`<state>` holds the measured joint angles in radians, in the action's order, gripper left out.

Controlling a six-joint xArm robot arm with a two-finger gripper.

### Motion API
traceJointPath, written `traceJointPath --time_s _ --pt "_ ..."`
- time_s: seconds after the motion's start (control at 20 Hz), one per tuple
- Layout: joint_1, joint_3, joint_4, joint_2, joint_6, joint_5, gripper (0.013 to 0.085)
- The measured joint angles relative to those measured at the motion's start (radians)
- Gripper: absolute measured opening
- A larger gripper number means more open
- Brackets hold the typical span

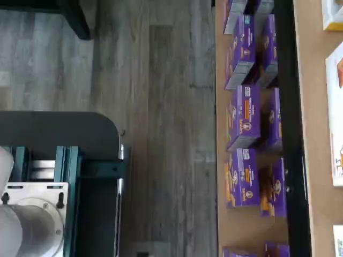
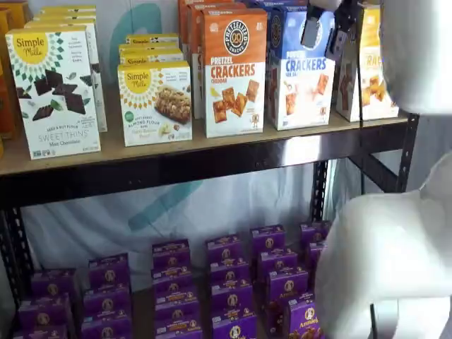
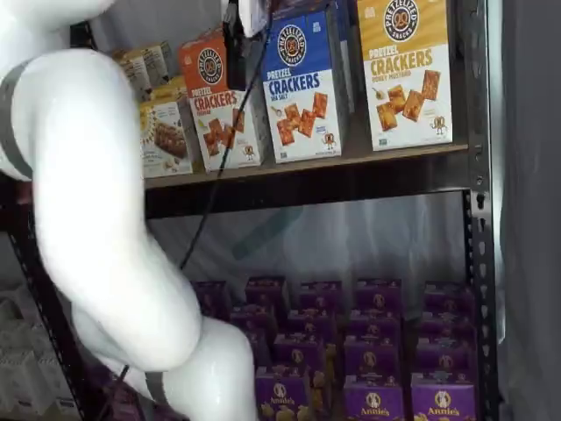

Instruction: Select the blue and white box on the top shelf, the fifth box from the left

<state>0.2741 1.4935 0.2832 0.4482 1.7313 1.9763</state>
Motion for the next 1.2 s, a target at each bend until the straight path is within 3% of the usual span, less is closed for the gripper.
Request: traceJointPath --time_s 0.3,0.55,0.75,1.0,1.2 --pt "-0.002 -0.077 -0.003 0.058 0.005 -0.095 0.085" --pt "0.033 -0.123 0.063 0.106 0.016 -0.2 0.085" --pt "0.054 -0.089 0.092 0.095 0.02 -0.239 0.085" --pt "0.111 -0.027 0.201 0.064 0.018 -0.283 0.085" --pt "0.105 0.027 0.2 0.025 0.012 -0.32 0.085"
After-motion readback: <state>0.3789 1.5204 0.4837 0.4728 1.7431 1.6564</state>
